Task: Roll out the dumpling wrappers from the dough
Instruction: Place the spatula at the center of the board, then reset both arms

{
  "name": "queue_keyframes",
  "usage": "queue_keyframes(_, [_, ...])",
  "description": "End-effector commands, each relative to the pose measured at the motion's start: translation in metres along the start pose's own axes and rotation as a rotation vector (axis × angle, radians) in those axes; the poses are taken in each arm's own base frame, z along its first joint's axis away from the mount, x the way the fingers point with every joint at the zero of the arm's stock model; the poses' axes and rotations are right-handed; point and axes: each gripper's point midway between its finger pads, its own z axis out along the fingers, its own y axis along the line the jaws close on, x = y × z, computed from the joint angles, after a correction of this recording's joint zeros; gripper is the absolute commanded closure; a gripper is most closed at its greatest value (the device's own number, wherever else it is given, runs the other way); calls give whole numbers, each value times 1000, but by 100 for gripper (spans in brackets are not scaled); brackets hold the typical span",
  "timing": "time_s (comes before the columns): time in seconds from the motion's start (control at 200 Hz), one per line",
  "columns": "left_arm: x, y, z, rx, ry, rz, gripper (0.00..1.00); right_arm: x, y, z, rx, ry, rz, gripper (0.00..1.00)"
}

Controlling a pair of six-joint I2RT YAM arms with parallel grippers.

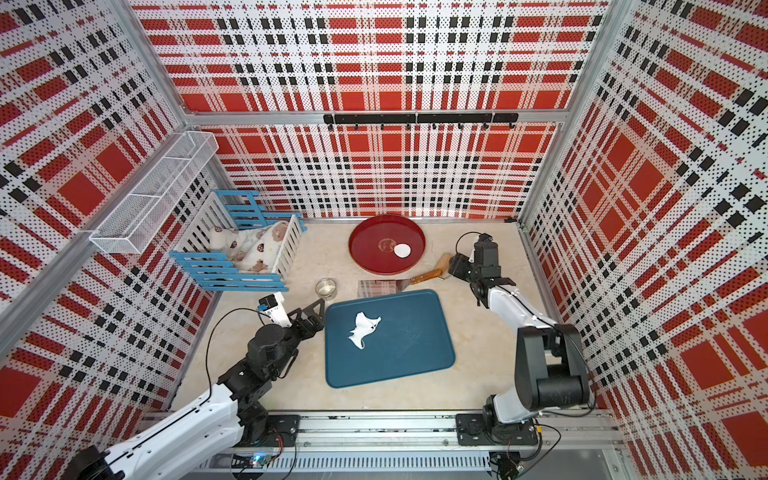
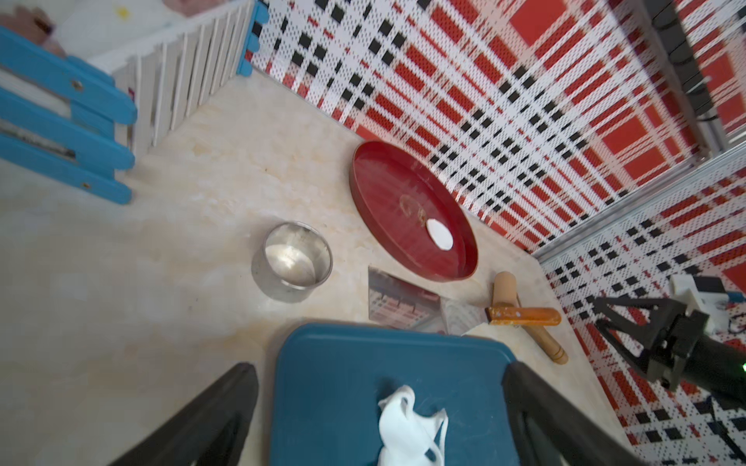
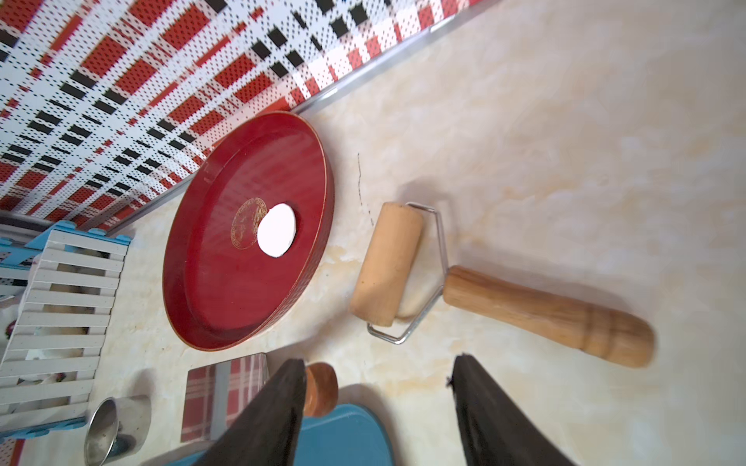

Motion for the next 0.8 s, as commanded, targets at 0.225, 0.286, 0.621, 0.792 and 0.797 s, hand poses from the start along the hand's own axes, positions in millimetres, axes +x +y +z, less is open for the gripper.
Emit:
queue_keyframes(0.225, [-59, 2, -4, -72, -249, 143, 1, -59, -18, -118, 153, -482, -192, 14])
queue_keyframes(0.286, [-64, 5, -4, -88, -266, 165, 1, -60, -32, -130, 220, -516, -153, 13])
queue_keyframes(0.621, [-79, 31, -8, -197, -372, 340, 1, -40, -55, -131, 310, -511, -162, 12])
queue_keyframes(0.792, [-85, 56, -9, -234, -411, 364, 1, -23, -53, -110, 256, -502, -273, 12])
queue_keyframes(0.797, [-85, 56, -9, -233, -411, 364, 1, -23, -53, -109, 255, -502, -274, 12])
